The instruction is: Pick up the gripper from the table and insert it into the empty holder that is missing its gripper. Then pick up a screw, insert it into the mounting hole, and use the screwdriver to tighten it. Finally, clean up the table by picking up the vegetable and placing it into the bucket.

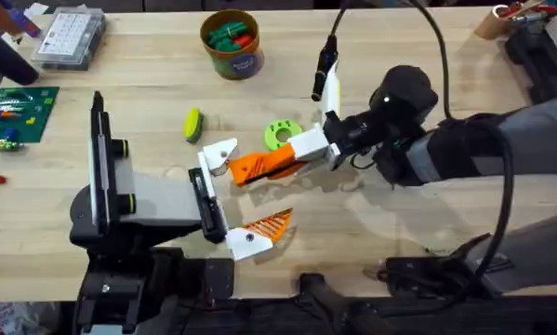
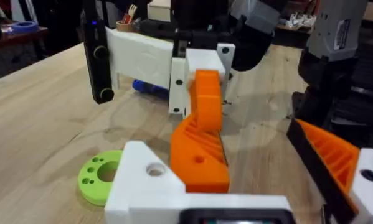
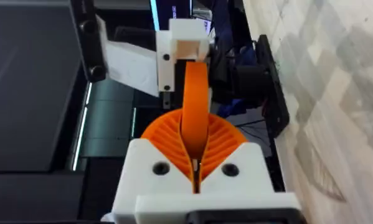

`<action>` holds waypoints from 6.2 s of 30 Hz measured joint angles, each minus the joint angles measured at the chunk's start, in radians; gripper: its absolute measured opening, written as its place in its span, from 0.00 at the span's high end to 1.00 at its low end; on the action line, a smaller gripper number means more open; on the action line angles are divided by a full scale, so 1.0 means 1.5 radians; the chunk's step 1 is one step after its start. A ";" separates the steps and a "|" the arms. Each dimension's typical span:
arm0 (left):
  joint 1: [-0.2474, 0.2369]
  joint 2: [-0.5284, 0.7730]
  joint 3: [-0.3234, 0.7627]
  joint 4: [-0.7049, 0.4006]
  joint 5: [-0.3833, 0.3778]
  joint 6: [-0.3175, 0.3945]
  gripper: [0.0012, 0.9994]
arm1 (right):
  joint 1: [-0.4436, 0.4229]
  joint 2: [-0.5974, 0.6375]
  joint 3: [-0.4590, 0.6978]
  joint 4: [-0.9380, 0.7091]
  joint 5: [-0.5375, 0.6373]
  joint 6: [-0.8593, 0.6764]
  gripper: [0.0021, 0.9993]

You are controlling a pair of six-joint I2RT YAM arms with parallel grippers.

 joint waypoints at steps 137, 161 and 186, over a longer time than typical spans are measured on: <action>0.002 0.000 0.000 0.002 -0.012 -0.007 0.01 | 0.070 0.063 0.088 0.001 0.082 0.009 0.03; 0.002 0.000 0.000 0.002 -0.009 -0.007 0.01 | 0.013 -0.058 0.095 -0.365 0.087 -0.158 0.01; 0.002 0.000 0.000 0.000 -0.002 -0.005 0.01 | -0.187 -0.295 0.255 -1.252 0.289 -0.805 0.01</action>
